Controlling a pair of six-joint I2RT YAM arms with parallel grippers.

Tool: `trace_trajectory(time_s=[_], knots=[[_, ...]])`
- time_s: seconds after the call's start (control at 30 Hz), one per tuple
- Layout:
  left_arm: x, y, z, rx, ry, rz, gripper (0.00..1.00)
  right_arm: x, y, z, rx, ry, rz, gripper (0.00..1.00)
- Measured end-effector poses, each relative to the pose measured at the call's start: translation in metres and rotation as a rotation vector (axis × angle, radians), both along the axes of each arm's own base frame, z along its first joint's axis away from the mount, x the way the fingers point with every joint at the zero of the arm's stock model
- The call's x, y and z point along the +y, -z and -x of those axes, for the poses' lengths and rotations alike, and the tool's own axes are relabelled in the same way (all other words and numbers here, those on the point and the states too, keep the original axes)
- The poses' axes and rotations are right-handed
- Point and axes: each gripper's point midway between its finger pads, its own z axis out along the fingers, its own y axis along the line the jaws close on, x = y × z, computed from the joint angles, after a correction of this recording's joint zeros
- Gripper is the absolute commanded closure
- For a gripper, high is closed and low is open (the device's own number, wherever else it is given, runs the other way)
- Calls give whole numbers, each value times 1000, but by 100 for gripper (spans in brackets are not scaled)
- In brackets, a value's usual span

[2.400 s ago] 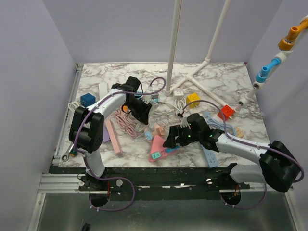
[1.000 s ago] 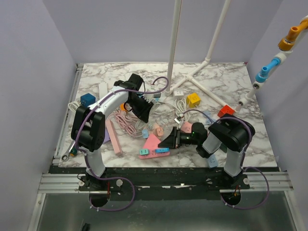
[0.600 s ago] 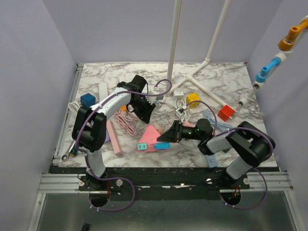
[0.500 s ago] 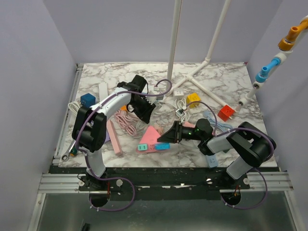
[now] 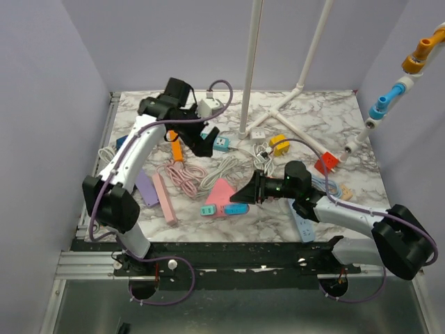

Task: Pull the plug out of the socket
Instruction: Remove the plug from the socket.

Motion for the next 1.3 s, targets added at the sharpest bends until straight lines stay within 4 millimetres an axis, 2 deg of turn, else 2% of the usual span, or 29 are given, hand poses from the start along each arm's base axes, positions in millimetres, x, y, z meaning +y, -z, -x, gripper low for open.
trace_trajectory(time_s=[0.1,0.17,0.27,0.37,0.43,0.53,0.57,0.67,0.73,0.8,0.93,1.1,1.3], knots=[[17,-61,0,-144,-14,54,2,0,-8,-9,-12,36,41,86],[29,-99,10,-244,-15,87,1,-1,-14,-15,-23,61,72,86],[42,-145,40,-373,7,129,2,-1,-29,-25,-44,90,111,88],[48,-171,75,-467,45,167,2,1,-53,-37,-90,118,133,88],[50,-170,99,-483,97,185,2,2,-69,-44,-126,137,140,89],[47,-155,131,-470,186,221,2,1,-87,-50,-168,153,154,89],[44,-144,144,-459,232,236,2,0,-91,-52,-179,158,161,89],[37,-109,169,-432,339,254,2,-3,-97,-54,-198,168,188,89],[34,-92,181,-430,395,252,2,-5,-99,-56,-209,177,209,89],[29,-89,182,-452,431,257,2,-6,-103,-57,-220,180,221,90],[19,-89,171,-562,479,269,1,-8,-109,-59,-236,188,237,90],[3,-74,169,-722,574,224,2,-9,-110,-60,-242,192,241,91],[-10,-80,135,-826,534,156,2,-10,-110,-61,-239,197,257,93]])
